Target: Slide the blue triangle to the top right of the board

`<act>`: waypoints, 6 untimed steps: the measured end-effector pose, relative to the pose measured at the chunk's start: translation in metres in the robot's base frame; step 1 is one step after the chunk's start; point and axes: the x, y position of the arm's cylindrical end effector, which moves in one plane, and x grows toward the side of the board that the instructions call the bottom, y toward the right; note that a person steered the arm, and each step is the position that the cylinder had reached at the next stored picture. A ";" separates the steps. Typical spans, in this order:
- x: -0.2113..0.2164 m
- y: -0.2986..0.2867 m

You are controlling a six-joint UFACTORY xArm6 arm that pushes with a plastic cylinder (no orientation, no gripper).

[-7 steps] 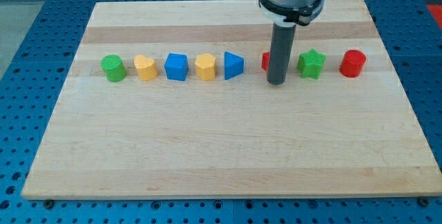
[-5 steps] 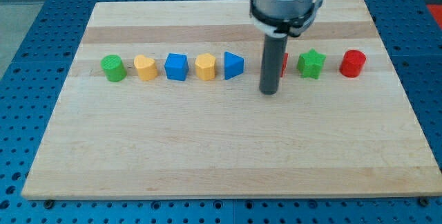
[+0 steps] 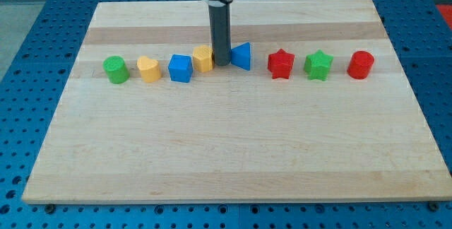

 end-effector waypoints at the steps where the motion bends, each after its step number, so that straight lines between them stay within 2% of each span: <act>1: 0.001 0.000; 3: 0.019 -0.006; 6: -0.009 0.046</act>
